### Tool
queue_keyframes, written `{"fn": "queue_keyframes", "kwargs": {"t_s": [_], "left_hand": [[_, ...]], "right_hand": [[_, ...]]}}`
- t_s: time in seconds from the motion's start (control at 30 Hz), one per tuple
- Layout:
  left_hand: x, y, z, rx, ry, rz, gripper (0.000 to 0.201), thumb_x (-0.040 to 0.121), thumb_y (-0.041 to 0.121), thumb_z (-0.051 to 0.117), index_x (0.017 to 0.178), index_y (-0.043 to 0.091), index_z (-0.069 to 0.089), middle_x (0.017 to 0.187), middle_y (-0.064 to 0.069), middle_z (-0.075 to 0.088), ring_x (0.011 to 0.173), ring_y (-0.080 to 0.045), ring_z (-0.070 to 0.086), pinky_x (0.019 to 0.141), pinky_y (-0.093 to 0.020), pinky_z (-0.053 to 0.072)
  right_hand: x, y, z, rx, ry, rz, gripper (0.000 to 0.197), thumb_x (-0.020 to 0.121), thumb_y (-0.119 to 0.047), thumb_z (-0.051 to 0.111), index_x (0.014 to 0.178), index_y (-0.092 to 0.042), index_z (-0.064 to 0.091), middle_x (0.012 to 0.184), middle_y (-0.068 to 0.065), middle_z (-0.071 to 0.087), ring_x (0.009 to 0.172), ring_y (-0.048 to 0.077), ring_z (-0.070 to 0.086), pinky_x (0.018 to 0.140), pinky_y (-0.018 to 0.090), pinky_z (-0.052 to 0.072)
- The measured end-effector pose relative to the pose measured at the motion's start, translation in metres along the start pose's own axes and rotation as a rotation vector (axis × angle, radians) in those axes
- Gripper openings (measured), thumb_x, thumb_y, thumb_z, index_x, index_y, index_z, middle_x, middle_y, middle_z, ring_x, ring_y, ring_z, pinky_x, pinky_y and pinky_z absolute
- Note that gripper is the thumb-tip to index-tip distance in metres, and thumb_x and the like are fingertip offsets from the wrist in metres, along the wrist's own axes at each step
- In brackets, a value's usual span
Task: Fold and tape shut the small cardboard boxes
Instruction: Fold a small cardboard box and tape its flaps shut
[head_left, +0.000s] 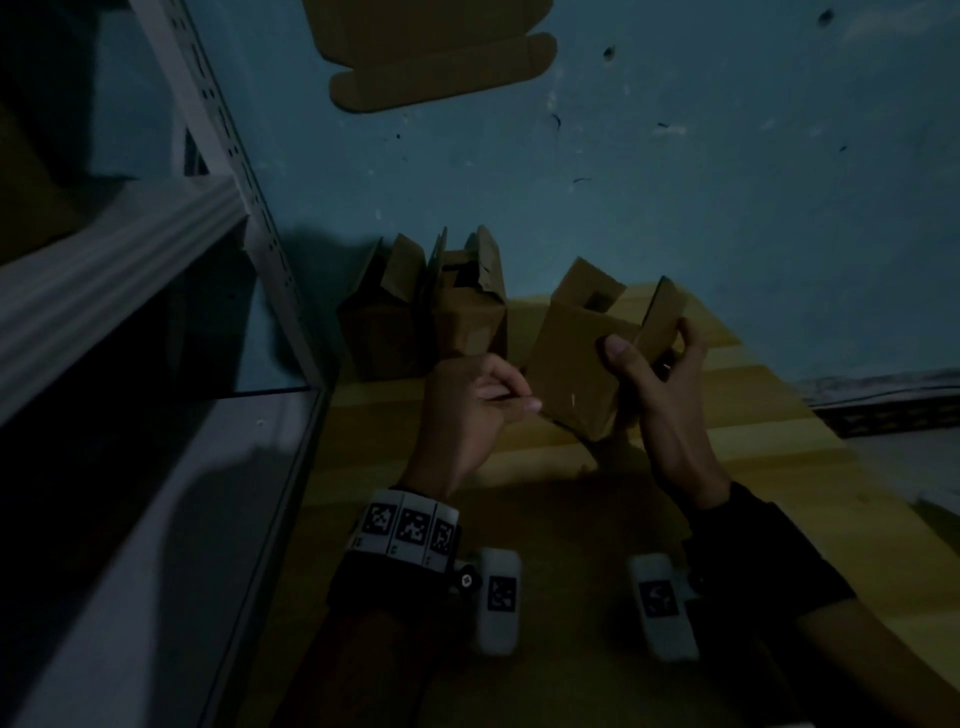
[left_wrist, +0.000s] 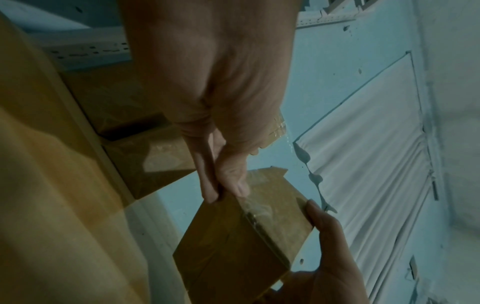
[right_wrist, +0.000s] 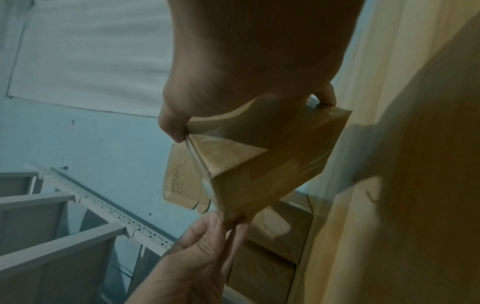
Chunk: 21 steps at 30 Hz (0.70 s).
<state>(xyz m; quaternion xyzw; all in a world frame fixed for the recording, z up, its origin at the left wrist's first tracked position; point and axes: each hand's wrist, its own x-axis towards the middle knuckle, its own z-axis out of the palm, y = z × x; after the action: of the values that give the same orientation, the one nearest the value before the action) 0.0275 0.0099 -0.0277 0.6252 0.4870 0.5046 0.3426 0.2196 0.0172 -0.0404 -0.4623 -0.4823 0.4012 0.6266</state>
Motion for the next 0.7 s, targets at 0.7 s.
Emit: {"fn": "queue_keyframes", "kwargs": {"t_s": [0.7], "left_hand": [[0.001, 0.013, 0.016, -0.201, 0.078, 0.045, 0.018, 0.078, -0.008, 0.075, 0.088, 0.0, 0.061, 0.102, -0.004, 0.071, 0.1, 0.004, 0.066, 0.079, -0.016, 0.054]], "right_hand": [[0.009, -0.007, -0.002, 0.151, 0.092, 0.157, 0.105, 0.073, -0.067, 0.068, 0.152, -0.012, 0.027, 0.126, -0.003, 0.061, 0.093, 0.005, 0.071, 0.072, 0.027, 0.058]]}}
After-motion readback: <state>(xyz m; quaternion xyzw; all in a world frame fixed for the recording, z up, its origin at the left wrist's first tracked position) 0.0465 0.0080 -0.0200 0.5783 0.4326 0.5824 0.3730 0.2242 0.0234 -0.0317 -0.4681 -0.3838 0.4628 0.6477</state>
